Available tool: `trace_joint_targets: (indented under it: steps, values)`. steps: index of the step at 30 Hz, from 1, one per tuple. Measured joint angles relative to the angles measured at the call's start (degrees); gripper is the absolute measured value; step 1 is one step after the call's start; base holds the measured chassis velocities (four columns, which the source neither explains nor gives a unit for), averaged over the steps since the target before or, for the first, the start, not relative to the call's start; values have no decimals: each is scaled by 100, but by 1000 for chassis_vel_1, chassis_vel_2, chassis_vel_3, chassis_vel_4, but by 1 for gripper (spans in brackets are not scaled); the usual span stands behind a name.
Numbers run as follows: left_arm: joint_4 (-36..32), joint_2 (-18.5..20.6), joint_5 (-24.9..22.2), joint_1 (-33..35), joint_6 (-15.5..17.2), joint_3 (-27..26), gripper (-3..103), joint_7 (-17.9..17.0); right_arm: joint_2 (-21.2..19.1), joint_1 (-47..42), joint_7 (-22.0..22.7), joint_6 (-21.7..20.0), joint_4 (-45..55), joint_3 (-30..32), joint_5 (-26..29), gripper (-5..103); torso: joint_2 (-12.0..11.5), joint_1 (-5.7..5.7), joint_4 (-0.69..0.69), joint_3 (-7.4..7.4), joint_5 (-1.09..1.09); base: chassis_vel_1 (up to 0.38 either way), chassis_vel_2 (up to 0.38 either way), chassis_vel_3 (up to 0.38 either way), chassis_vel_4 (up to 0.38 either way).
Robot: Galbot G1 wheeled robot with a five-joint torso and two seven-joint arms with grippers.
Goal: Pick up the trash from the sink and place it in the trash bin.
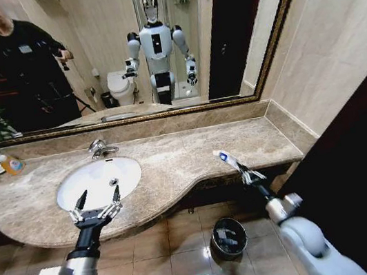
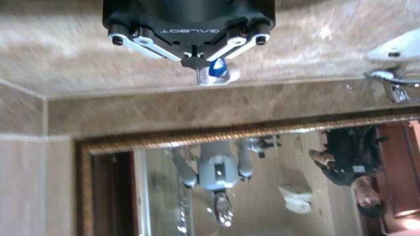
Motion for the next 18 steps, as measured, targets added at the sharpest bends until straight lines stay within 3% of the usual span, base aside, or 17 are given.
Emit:
trace_joint_targets:
  steps: [4,7,9,18]
  values:
    - [0,0,0,0,0,0,100,1,69,-553,-641,530,-515,53,73,0,0,0,0,0,1,0,0,0,0]
    - [0,0,0,0,0,0,100,0,204,-484,-783,802,-1243,-80,-112,0,0,0,0,0,2,0,0,0,0]
    - [0,0,0,0,0,0,100,0,246,-398,-785,853,-1535,-133,-167,0,0,0,0,0,2,0,0,0,0]
    - [0,0,0,0,0,0,100,0,654,1292,-402,1224,-4910,-552,-709,0,-1,2,2,1,3,0,0,0,0]
